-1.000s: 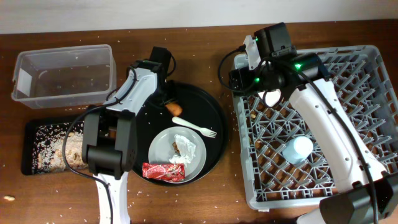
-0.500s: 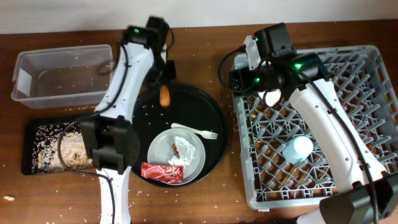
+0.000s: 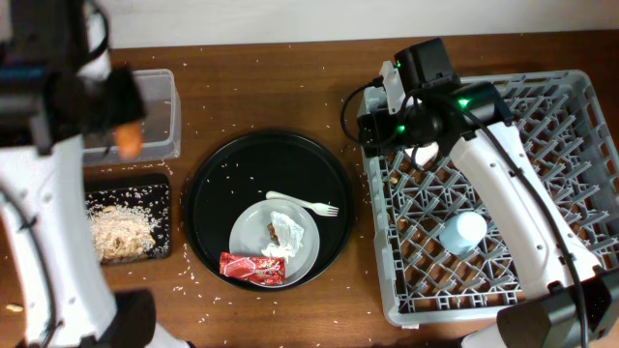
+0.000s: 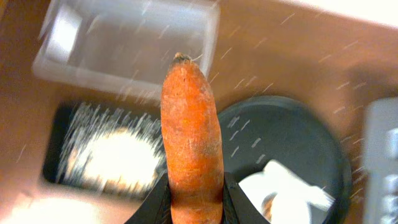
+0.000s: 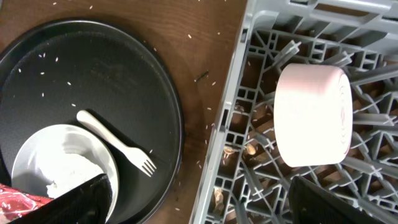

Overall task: Sort waste into correct bins and load items into the dishwasher rack
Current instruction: 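Grasp the carrot with the left gripper and carry it left, then release the carrot onto the flat black tray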

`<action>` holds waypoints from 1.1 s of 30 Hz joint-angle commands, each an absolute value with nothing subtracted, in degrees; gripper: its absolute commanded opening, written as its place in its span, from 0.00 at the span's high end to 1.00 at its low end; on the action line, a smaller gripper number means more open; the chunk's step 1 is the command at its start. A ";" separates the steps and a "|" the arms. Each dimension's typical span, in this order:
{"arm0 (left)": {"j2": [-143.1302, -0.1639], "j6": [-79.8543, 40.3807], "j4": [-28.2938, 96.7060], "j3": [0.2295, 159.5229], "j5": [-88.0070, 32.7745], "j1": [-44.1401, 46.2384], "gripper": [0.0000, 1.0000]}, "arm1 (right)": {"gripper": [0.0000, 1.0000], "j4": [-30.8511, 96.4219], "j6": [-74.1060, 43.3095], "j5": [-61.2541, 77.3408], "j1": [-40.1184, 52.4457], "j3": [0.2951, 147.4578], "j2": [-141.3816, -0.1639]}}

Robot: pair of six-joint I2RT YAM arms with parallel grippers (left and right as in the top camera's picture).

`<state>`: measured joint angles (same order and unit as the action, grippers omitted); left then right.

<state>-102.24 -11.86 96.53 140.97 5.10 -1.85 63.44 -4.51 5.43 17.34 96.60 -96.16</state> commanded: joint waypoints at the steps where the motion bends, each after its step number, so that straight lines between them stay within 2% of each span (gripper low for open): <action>1: -96.31 -24.27 96.60 124.73 13.50 -9.32 0.99 | 0.10 63.44 -4.78 5.13 17.50 97.41 -95.94; 5: -95.74 -35.29 89.60 107.83 12.88 -17.80 0.99 | 0.10 63.57 -4.80 5.15 17.50 97.41 -95.94; 10: -95.77 -42.78 68.25 83.42 5.02 -23.00 0.99 | 0.10 63.94 -4.80 5.17 17.50 97.41 -95.94; 15: -95.77 -54.08 47.05 65.19 4.95 -23.79 0.99 | 0.10 64.88 -4.82 5.17 17.50 97.41 -95.94; 22: -95.77 -54.85 30.61 53.67 7.97 -23.79 0.99 | 0.10 65.41 -5.02 5.52 17.61 97.41 -95.94; 24: -95.77 -54.85 29.76 53.49 9.26 -23.79 0.87 | 0.10 65.41 -5.02 5.58 17.61 97.41 -95.94; 25: -95.77 -54.83 29.52 53.49 9.21 -23.79 0.76 | 0.10 65.41 -4.99 5.58 17.61 97.41 -95.94; 29: -95.39 -54.19 28.95 54.43 8.69 -23.81 0.59 | 0.10 65.98 -4.99 5.58 17.61 97.41 -95.94; 33: -90.65 -43.44 29.15 59.22 2.98 -23.79 0.48 | 0.10 66.50 -4.99 5.58 17.61 97.41 -95.94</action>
